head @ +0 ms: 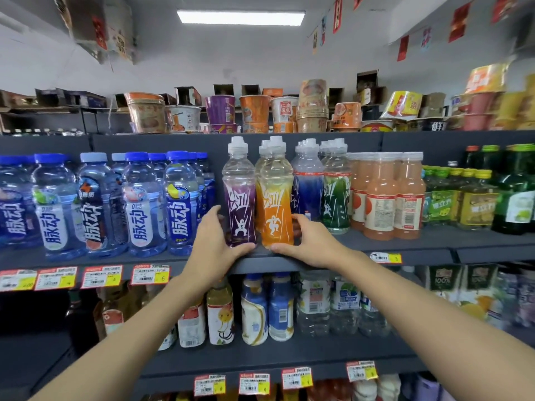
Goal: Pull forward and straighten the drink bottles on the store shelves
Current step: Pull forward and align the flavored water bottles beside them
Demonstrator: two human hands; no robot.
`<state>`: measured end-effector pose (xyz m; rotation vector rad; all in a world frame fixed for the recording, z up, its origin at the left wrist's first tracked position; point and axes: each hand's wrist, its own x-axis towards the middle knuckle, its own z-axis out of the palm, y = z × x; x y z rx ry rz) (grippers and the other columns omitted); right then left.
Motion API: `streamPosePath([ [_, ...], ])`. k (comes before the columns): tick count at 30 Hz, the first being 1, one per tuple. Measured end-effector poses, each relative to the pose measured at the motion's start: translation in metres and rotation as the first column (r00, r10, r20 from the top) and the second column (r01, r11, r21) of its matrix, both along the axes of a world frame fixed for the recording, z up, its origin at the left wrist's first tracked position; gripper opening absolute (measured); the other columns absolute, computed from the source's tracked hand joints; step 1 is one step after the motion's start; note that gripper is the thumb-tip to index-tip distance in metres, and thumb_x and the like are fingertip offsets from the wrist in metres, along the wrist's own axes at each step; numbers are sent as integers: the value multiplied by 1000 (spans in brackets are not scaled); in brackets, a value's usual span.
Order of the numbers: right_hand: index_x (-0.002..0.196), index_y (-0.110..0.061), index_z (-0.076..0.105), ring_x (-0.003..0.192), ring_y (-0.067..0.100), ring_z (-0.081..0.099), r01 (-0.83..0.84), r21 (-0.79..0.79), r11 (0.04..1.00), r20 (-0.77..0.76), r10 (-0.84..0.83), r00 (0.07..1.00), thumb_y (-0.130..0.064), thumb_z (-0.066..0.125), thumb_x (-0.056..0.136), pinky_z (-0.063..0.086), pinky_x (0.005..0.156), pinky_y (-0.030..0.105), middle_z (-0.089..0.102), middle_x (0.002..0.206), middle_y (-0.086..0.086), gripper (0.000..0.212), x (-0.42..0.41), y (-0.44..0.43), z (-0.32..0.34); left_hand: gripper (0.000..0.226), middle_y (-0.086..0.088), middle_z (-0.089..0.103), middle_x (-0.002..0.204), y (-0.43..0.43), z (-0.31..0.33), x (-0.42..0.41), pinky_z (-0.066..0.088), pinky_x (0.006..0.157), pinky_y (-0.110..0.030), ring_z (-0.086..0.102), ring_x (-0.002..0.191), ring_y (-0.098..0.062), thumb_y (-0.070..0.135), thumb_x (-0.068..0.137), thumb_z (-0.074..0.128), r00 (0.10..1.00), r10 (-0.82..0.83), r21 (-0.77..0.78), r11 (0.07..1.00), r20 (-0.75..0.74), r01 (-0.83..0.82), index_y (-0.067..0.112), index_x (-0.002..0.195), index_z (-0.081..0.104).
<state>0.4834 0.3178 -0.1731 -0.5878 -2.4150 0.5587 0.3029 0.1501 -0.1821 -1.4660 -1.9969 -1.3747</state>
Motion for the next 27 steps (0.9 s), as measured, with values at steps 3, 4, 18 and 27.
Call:
streamPosePath([
  [3,143,-20,42,103,0,57,68,92,993,-99,-59,993,-77,62,75,46,85,14,58,121,-10,91,16,15,6,78,-2,48,121,3,7,23,37,101,-25,46,115,-17,37,74,85,969,123,259,964,-216,-65,11,135,44],
  [4,139,-21,45,101,0,56,95,138,986,-141,-75,987,-74,60,79,47,86,17,58,118,-11,82,22,21,10,69,-2,48,120,8,14,33,34,101,-20,46,115,-17,33,77,83,955,125,306,951,-268,-39,11,131,47],
  [18,147,-8,34,134,31,36,374,594,712,-201,-319,926,-21,64,87,35,113,39,36,147,16,68,71,102,117,90,-14,27,150,170,102,129,36,113,-36,25,143,-29,15,74,81,904,112,103,992,-413,-76,5,147,30],
  [27,150,-11,22,123,34,54,190,496,848,180,-314,932,-60,79,72,51,94,46,52,138,16,108,52,122,172,124,-18,21,151,209,165,110,47,102,-50,43,132,-41,48,64,90,906,126,-385,875,-405,-294,7,152,14],
])
